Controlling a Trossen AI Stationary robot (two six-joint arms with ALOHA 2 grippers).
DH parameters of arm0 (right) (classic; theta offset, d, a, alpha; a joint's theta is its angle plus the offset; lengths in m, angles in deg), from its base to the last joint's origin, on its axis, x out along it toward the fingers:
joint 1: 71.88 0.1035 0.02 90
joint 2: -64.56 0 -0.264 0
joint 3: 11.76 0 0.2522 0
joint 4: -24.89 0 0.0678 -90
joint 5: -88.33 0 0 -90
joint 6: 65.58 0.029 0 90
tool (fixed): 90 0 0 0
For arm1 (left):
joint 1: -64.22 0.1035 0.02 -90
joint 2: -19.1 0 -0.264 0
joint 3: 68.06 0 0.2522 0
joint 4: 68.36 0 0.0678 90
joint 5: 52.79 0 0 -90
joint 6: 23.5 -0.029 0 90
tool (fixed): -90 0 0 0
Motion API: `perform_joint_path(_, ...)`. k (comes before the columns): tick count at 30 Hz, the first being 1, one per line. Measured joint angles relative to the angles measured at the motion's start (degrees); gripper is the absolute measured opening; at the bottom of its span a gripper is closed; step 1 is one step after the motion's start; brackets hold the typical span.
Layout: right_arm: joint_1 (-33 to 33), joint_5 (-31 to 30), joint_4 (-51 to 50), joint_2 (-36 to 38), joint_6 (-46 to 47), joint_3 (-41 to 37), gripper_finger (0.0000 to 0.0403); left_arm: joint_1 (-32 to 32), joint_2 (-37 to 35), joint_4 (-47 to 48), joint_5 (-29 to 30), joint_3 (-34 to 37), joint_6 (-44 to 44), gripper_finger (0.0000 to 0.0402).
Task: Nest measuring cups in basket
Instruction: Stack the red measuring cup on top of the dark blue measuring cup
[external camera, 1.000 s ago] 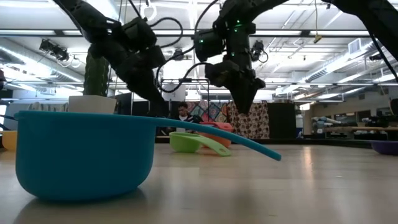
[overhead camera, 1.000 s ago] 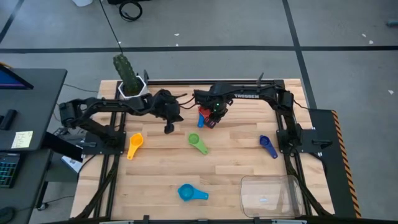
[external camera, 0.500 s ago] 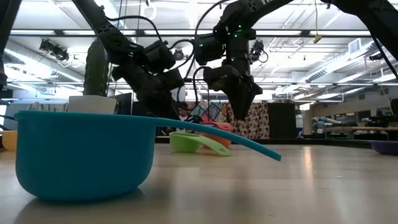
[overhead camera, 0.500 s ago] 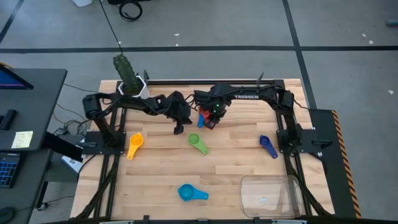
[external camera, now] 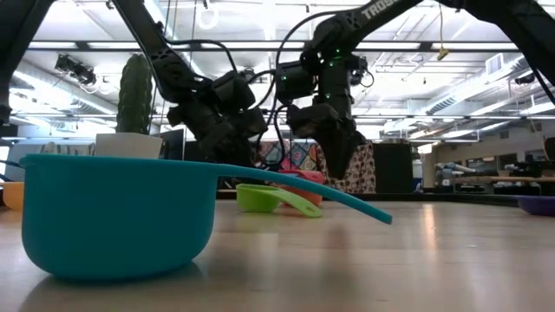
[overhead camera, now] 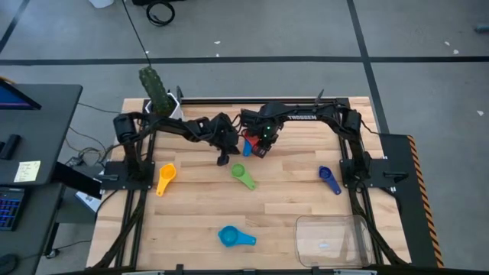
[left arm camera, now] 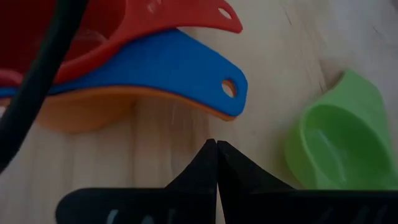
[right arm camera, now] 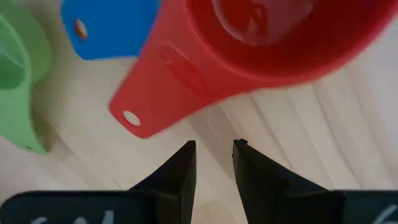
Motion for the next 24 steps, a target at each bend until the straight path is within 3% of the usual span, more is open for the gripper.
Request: perform_joint_path(24,-0.5,7.6,9.3,0.0,-2.8,0.1,0.011,0.4,0.1,-5.7,-2.9,0.1,-1.0,0.0005)
